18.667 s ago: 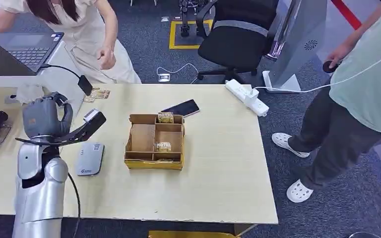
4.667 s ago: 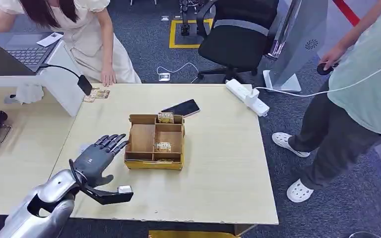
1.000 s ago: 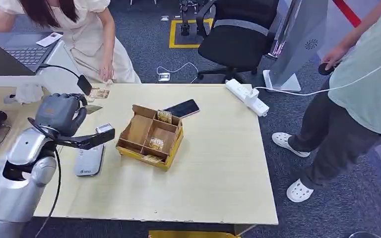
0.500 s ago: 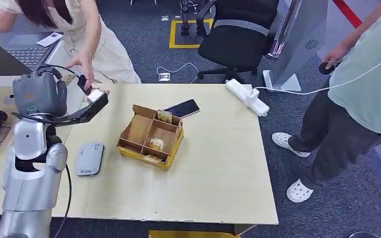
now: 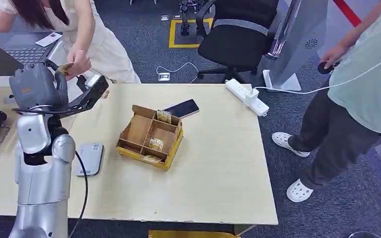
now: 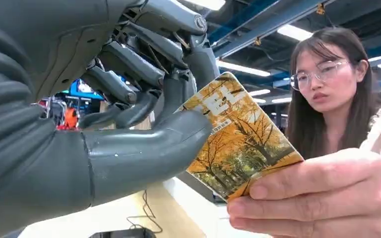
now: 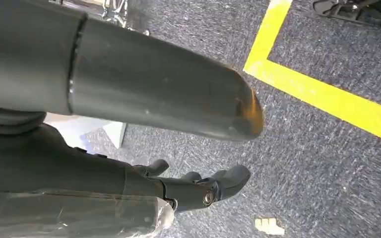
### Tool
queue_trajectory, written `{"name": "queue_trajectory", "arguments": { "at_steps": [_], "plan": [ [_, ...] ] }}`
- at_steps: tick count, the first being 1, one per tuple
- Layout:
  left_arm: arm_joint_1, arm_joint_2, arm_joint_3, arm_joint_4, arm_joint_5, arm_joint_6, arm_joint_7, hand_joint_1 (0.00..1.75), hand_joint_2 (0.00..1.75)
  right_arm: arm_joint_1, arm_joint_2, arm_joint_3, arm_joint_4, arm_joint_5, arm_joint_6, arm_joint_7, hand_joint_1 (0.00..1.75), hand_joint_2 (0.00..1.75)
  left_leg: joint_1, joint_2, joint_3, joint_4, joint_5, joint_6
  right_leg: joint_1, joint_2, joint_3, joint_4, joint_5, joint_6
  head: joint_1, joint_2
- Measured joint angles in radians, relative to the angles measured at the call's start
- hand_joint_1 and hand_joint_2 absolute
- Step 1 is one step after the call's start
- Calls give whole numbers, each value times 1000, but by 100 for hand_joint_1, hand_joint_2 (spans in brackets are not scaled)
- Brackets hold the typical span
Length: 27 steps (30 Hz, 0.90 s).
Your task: Pass the card to the sensor for recognition and then transmit it.
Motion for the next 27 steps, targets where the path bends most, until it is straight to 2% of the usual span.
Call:
{"name": "queue_trajectory", "arguments": {
  "at_steps": [5, 13, 19, 23, 27],
  "plan": [
    [0, -13, 23, 0, 0, 3, 0, 0, 175, -1, 0, 0, 0, 0, 0, -8, 0, 0, 0, 0, 0, 0, 0, 0, 0, 0, 0, 0, 0, 0, 0, 0],
    [0, -5, 80, 1, 0, 13, 12, 0, 175, -1, 0, 0, 0, 0, 0, -9, 0, 0, 0, 0, 0, 0, 0, 0, 0, 0, 0, 0, 0, 0, 0, 0],
    [5, 30, 232, 21, 0, 49, -16, 0, 175, 6, 0, -7, 0, 0, -2, -12, 0, 0, 1, 1, 0, 0, 0, 0, 1, 1, 0, 1, -1, -1, 0, 0],
    [19, 56, 320, 40, 0, 78, -15, 0, 175, 8, 0, -19, 0, 0, -8, -16, 0, 0, 1, 1, 0, -1, 0, 0, 1, 1, 0, 1, -1, -1, 0, 0],
    [34, 95, 436, 74, 0, 132, -22, 0, 175, 12, 0, -33, -1, 0, -17, -21, 0, 0, 1, 3, 0, -1, 0, -1, 1, 2, 0, 1, -1, -1, 0, 0]
  ]
}}
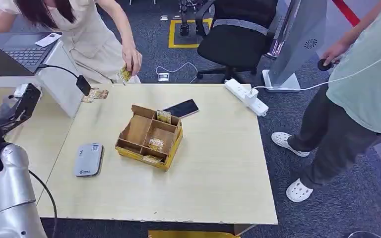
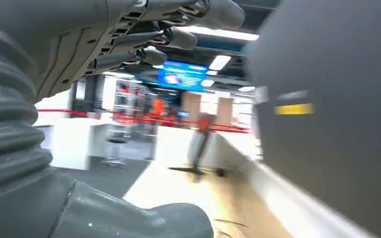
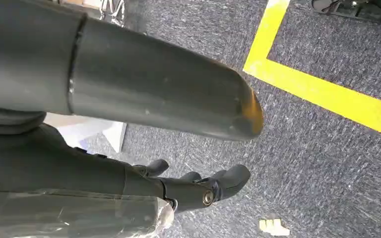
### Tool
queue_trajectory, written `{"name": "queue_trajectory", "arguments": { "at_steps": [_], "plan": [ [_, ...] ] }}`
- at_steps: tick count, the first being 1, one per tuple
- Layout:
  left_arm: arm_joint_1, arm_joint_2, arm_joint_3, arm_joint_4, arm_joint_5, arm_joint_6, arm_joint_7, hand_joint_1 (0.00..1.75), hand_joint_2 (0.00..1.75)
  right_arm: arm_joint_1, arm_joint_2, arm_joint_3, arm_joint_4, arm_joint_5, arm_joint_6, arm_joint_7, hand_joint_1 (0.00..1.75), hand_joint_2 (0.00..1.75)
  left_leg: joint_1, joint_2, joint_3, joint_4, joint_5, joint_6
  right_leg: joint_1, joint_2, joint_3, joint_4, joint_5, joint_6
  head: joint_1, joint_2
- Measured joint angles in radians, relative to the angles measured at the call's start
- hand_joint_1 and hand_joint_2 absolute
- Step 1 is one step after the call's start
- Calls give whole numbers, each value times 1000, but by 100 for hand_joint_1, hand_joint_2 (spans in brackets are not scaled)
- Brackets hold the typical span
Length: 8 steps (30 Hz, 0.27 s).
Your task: Pass the card to the sensor for recognition and then transmit it.
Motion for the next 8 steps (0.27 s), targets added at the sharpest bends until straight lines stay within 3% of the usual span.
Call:
{"name": "queue_trajectory", "arguments": {
  "at_steps": [8],
  "plan": [
    [15, 26, 162, 41, 14, 38, -16, 0, 175, 3, 0, -27, -1, -10, -2, -10, 0, 0, 0, -2, -1, 0, 0, 0, 0, -1, 1, 0, 0, 0, 0, 0]
  ]
}}
